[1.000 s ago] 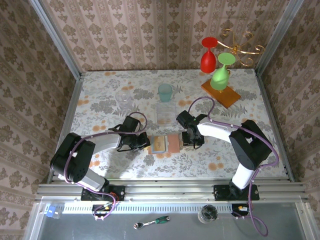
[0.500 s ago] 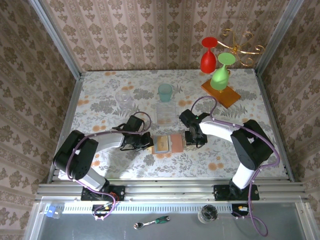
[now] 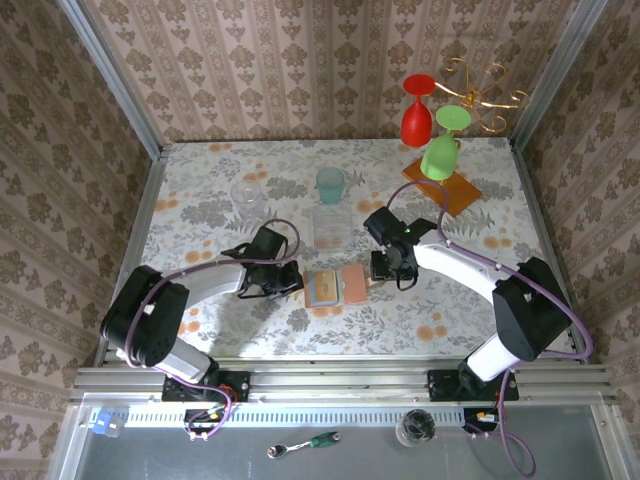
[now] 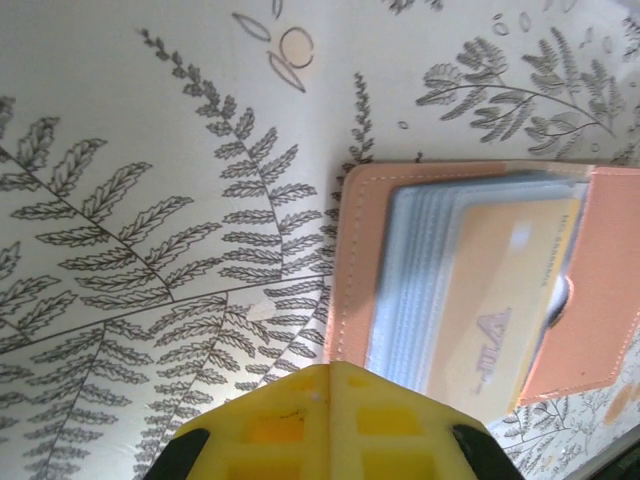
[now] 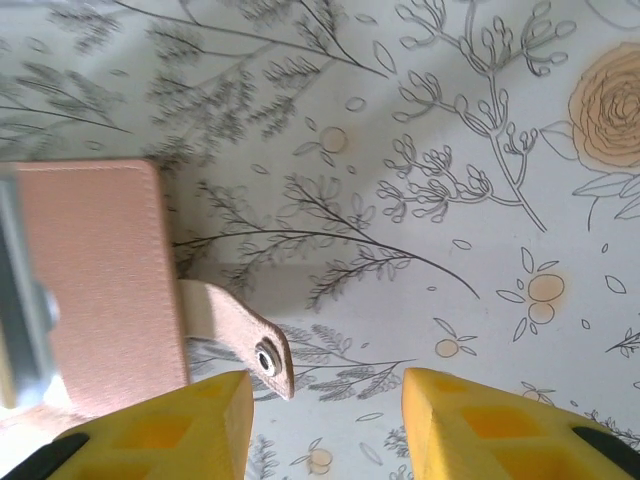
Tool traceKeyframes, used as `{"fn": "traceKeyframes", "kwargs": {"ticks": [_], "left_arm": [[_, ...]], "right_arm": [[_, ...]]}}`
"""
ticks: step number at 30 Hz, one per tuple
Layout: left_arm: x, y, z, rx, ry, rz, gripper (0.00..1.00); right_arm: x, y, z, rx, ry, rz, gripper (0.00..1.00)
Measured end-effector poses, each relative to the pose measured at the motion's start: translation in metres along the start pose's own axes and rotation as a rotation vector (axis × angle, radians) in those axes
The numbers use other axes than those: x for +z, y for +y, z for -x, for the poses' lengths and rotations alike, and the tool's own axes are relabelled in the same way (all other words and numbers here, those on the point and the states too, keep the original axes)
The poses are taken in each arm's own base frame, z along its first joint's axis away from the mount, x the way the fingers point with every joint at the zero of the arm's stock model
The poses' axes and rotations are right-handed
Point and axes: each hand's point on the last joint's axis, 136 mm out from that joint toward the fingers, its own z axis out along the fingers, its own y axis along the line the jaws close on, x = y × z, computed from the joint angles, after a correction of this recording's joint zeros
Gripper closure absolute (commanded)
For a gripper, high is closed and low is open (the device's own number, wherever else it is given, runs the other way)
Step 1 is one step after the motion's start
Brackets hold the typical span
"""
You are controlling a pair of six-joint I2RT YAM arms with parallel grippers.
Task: Take the credit cards out of the card holder
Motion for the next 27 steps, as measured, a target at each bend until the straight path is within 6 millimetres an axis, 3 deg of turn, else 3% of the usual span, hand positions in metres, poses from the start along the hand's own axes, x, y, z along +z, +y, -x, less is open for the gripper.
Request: {"fn": "traceKeyframes", "kwargs": {"ticks": [5, 12, 18, 27], "left_arm": [[-0.006, -0.006, 0.002, 0.011, -0.015, -0.013, 1.0], [-0.004, -0.012, -0.002, 0.032, -0.009, -0.023, 1.0], [-0.001, -0.017, -0.003, 0.042, -0.011, -0.035, 1.0], [0.0, -0.02, -0.003, 0.044, -0.014, -0.043, 1.0]], "right_arm": [[-0.014, 0.02, 0.007, -0.005, -0.009, 0.083, 0.55], [-0.017, 0.053, 0.004, -0.003, 0.037, 0.25, 0.56], [0.006, 0.067, 0.001, 0.012, 0.104, 0.286, 0.56], [0.036, 0.059, -0.006, 0.024, 0.156, 0.212, 0.55]]}}
